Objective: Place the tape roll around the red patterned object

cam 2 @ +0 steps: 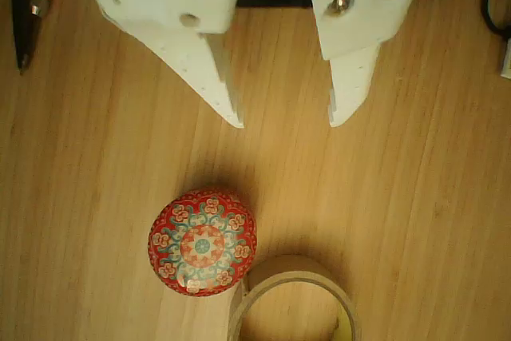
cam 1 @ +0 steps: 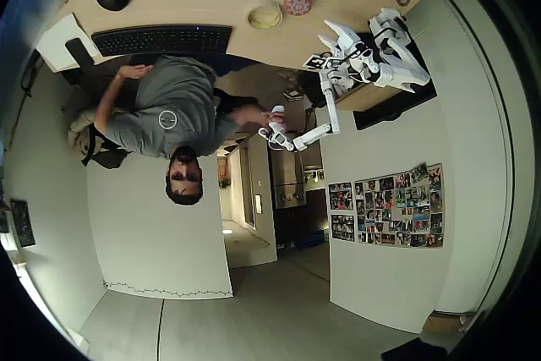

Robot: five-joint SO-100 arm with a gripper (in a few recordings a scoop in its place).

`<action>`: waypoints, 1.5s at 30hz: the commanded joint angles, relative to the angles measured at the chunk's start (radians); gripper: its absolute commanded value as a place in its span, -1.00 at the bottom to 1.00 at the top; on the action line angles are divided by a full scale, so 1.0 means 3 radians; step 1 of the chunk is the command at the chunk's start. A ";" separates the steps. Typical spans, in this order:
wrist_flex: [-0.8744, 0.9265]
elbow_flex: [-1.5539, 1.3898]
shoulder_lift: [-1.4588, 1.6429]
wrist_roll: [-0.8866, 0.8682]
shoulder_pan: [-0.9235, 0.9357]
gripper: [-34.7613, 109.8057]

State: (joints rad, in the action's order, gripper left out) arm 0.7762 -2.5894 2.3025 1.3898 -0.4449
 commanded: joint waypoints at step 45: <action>0.2838 0.4351 -0.1575 0.0869 -0.0251 -0.08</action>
State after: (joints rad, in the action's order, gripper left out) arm 1.6552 -1.2072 1.7503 1.6582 -0.5154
